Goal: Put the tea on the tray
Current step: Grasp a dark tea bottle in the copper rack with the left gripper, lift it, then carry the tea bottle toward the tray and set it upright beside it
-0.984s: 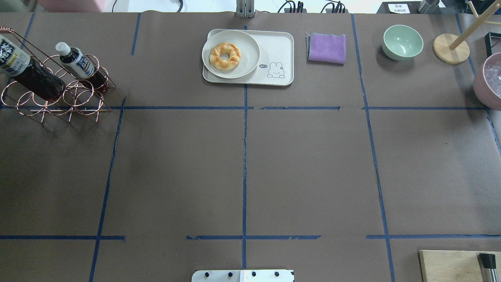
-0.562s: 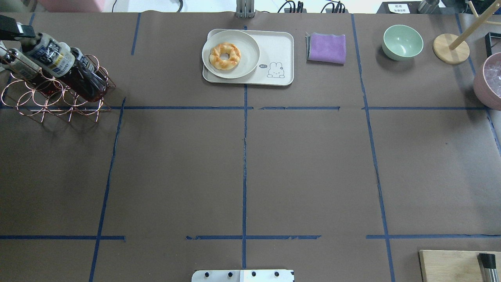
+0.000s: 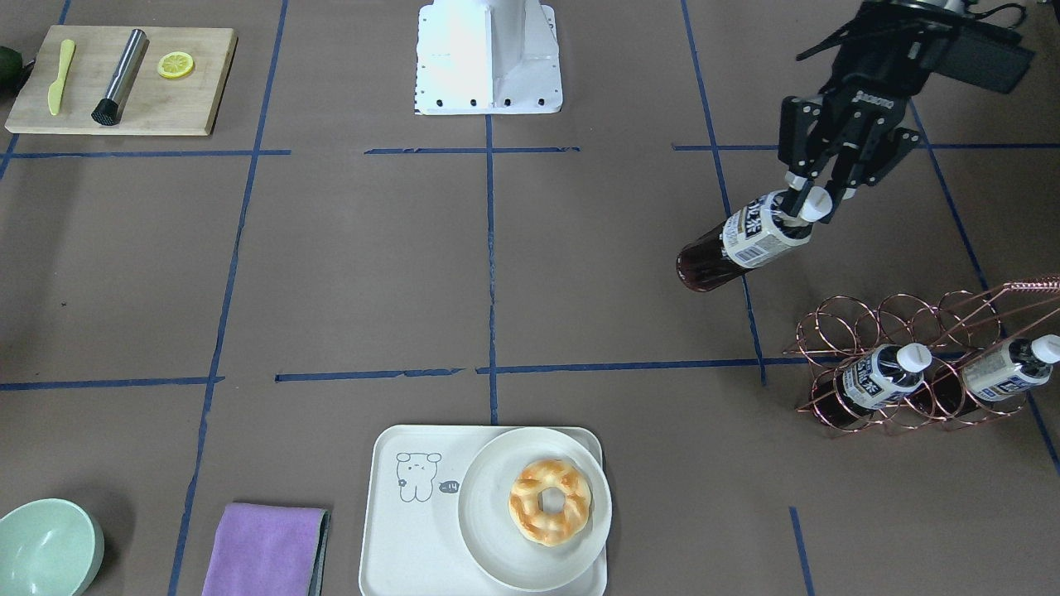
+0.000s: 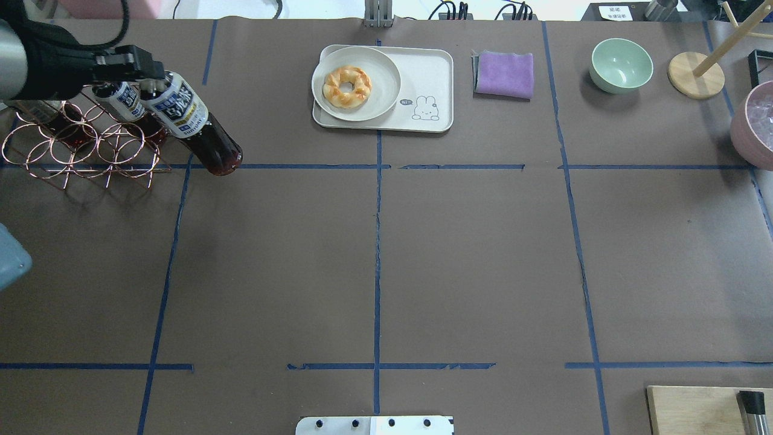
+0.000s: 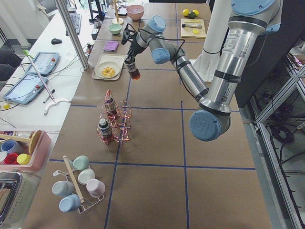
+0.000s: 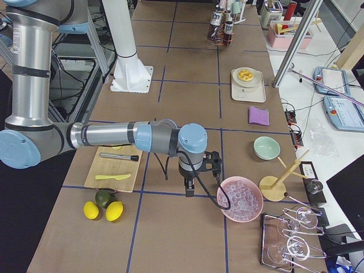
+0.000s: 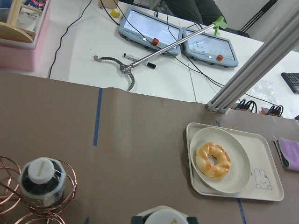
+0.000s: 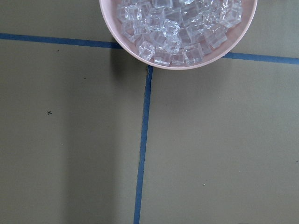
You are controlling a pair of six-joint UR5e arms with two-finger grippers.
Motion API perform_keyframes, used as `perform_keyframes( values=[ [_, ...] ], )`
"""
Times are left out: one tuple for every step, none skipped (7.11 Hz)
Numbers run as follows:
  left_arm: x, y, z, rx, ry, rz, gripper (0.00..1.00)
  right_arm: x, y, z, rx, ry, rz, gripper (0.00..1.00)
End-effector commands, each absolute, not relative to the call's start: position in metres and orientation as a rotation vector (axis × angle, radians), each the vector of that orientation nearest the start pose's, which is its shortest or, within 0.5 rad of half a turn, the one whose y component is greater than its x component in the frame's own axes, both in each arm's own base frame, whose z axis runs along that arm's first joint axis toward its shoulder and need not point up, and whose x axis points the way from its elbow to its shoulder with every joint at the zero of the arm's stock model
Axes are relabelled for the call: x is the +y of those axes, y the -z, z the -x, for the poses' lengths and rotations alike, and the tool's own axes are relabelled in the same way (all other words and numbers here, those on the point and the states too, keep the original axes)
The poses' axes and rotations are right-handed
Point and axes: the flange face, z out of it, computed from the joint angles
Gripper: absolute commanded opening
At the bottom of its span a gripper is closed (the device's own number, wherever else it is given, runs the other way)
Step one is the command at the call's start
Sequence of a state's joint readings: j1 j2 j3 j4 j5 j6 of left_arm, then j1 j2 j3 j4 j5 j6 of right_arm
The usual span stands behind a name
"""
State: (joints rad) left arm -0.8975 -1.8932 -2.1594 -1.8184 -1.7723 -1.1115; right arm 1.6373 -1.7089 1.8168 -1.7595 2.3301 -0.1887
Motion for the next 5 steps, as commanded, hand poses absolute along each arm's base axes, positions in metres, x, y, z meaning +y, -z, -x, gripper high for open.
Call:
perform_keyframes(
  values=[
    [-0.446,-0.163,-0.296,0.909,0.266,-0.616,0.05,-0.42,-0.622,-0.093,-0.763,0.087,-0.019,1.0],
    [-0.426,-0.153,-0.333,0.879,0.243,-0.658,0.05,-0.42,-0.623,-0.093,-0.762,0.086,-0.017,1.0],
    [-0.419,-0.147,-0.365,0.854,0.24,-0.698,0.05,-0.42,-0.623,-0.093,-0.763,0.086,-0.017,1.0],
    [-0.427,-0.131,-0.386,0.834,0.246,-0.71,0.05,-0.42,-0.622,-0.093,-0.763,0.085,-0.019,1.0],
    [-0.434,-0.116,-0.409,0.826,0.298,-0.681,0.05,-0.42,-0.62,-0.093,-0.762,0.086,-0.023,1.0]
  ],
)
